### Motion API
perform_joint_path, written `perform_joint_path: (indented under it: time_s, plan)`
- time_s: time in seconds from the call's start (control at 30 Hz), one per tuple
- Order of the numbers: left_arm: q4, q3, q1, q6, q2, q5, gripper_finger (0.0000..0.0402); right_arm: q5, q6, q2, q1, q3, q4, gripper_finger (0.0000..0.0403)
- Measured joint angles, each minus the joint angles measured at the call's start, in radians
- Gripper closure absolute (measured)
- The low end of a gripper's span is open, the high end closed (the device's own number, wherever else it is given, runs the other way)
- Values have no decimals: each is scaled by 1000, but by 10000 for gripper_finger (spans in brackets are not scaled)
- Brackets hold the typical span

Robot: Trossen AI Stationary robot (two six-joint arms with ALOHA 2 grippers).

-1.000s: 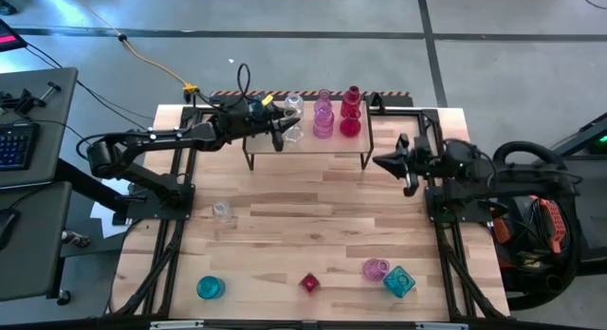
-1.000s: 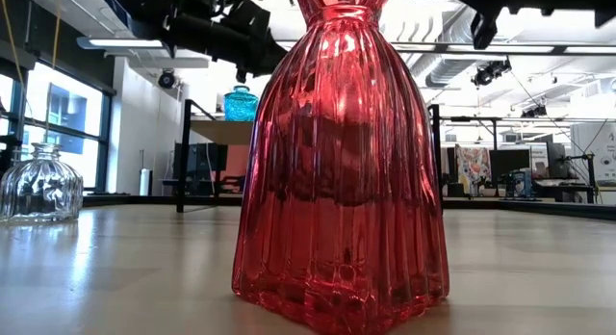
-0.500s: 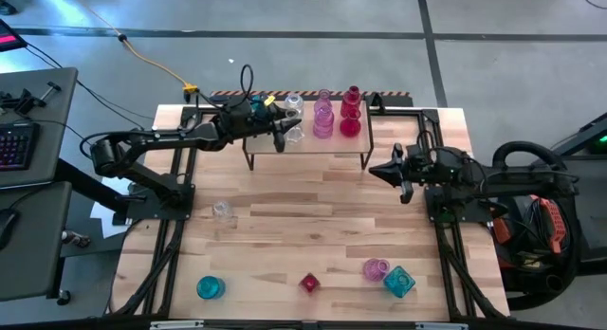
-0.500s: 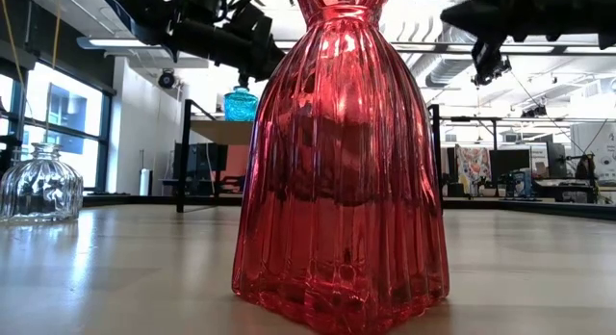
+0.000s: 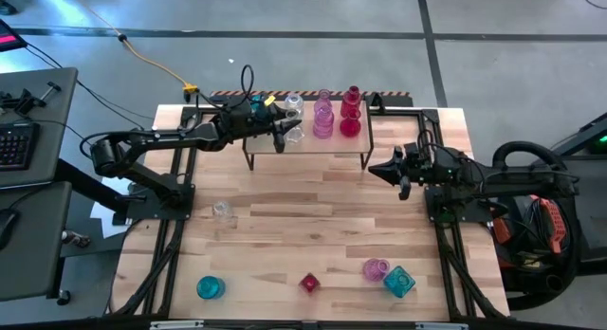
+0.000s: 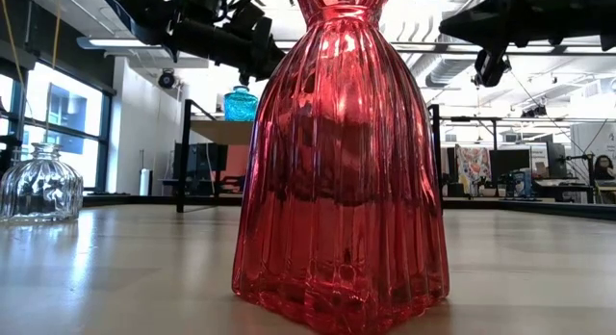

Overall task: Sort vases onto shelf
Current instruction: Put the right transparent vase on the shelf aligned with the other transparent vase

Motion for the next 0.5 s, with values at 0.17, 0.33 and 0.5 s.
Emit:
perform_joint_path:
  time_s: [0.17,0.33,0.5]
  plan:
    - [0,0,0,0,0,0,289,0,7,0,0,0,-2,402]
    - [0,0,0,43,0,0,289,0,7,0,0,0,-5,402]
    - [1,0,0,67,0,0,289,0,7,0,0,0,-5,402]
